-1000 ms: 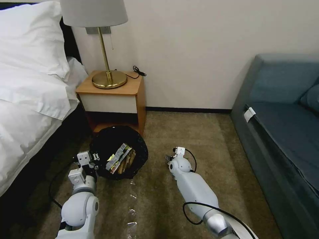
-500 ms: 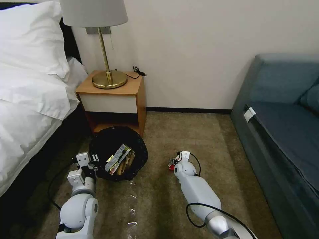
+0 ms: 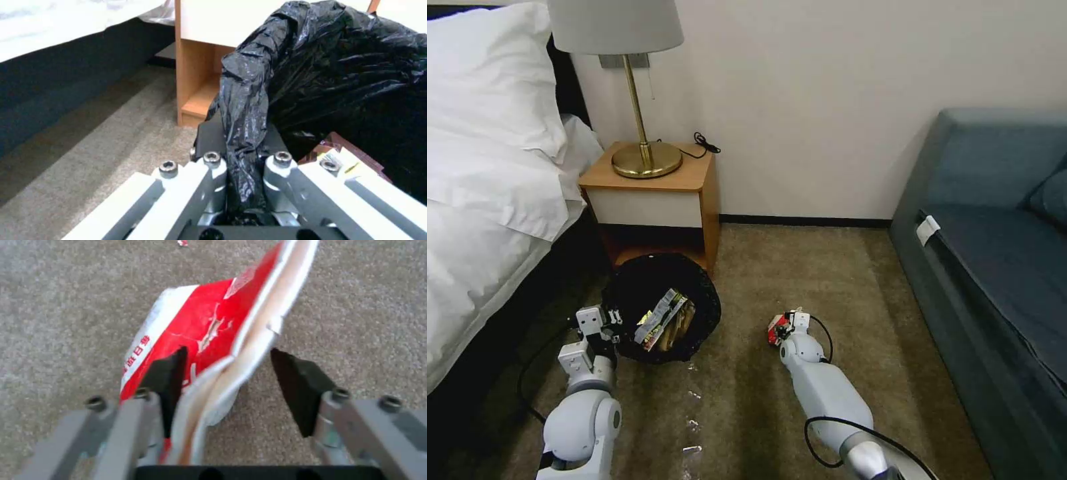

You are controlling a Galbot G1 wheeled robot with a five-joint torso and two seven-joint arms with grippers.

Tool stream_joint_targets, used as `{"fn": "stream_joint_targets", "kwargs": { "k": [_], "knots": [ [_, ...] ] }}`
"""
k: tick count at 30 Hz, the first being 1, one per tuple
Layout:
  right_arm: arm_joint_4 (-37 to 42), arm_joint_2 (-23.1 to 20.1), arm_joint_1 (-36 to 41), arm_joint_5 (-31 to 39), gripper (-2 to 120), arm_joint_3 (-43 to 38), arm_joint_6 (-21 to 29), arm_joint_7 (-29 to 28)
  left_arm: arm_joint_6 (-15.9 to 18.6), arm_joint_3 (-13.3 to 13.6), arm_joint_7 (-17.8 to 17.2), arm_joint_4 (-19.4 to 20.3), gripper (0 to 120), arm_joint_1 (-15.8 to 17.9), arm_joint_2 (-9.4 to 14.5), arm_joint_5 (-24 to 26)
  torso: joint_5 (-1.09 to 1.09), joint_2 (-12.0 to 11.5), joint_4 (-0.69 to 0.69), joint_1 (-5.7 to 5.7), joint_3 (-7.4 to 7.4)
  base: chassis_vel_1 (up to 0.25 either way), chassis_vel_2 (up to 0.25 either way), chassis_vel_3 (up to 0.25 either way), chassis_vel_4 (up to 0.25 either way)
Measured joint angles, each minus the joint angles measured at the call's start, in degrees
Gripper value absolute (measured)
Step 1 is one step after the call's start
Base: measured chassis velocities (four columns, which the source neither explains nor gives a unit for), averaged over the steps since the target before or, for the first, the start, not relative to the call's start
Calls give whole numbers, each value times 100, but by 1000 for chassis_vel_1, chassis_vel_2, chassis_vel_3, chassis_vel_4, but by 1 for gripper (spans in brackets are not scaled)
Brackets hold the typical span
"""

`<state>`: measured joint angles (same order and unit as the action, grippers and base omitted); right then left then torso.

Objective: Pick up the trash bin, then pick up the garbage on the floor and place it into the trash bin.

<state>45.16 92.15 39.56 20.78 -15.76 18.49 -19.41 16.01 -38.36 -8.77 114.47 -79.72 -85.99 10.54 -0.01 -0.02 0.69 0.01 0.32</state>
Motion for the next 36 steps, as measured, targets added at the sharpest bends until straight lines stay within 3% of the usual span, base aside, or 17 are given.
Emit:
{"fn": "stream_joint_targets", "kwargs": {
  "k": [6,13,28,36],
  "knots": [
    [22,-1,6,-42,21,0,-48,2,-5,8,0,0,5,7,-17,0,0,0,0,0,0,0,0,0,0],
    [39,-1,27,-126,0,-2,-100,27,-6,80,-2,-33,5,47,-21,-17,0,0,0,0,0,0,0,0,0],
    [55,-1,-24,-188,0,30,-157,45,-8,127,-2,-84,5,78,26,-10,0,0,0,0,0,0,0,0,0],
    [443,-2,-73,-43,0,122,-367,137,-9,136,-2,-85,5,65,44,4,0,-1,0,0,1,0,0,0,0]
  ]
}}
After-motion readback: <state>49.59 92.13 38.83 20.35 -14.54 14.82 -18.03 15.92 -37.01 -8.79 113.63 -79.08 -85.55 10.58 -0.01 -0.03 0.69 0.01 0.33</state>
